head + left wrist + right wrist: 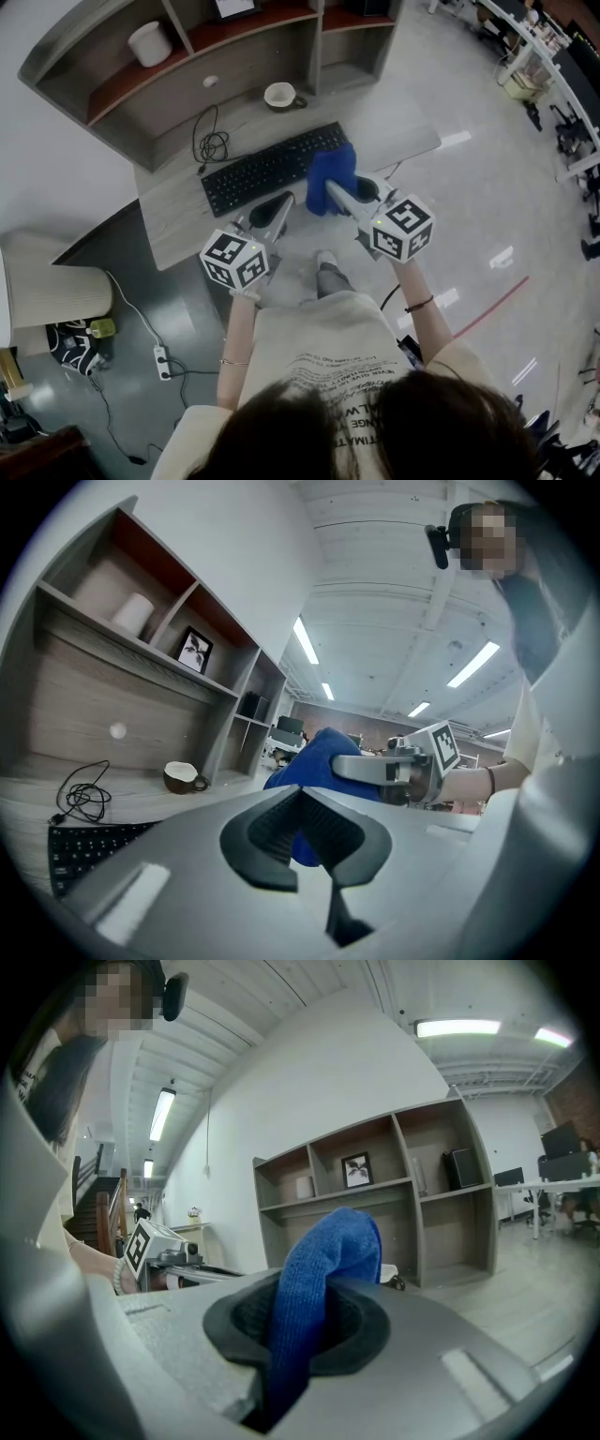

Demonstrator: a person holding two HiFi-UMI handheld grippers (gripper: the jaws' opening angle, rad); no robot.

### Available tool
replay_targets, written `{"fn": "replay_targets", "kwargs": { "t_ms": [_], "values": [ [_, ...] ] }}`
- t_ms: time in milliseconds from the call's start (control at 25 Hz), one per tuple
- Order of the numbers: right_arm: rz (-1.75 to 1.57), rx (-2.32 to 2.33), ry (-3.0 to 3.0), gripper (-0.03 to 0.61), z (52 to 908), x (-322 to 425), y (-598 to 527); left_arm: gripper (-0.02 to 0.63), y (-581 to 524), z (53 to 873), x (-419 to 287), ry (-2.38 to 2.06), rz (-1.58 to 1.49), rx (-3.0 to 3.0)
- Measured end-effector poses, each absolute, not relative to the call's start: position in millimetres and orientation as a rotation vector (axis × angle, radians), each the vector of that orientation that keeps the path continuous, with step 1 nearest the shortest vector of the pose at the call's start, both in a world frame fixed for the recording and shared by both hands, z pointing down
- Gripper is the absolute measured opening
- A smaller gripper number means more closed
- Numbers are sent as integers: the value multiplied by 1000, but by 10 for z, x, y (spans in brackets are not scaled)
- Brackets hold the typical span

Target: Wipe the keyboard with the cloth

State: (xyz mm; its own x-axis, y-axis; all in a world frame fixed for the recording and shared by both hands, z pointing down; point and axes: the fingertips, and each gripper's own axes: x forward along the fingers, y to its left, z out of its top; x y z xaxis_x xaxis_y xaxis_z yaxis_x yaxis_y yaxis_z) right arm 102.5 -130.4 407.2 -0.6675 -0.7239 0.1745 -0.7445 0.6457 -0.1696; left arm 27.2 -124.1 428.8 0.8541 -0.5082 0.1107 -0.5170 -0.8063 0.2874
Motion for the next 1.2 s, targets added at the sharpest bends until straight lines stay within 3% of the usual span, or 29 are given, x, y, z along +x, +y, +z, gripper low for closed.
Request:
{"fn": "replay_targets", "kwargs": {
  "t_ms": [1200],
  "values": [
    [473,1084,-2749,51,4404,1634,-2640,-3,-2493,4636,845,-850,19,2548]
  ]
}}
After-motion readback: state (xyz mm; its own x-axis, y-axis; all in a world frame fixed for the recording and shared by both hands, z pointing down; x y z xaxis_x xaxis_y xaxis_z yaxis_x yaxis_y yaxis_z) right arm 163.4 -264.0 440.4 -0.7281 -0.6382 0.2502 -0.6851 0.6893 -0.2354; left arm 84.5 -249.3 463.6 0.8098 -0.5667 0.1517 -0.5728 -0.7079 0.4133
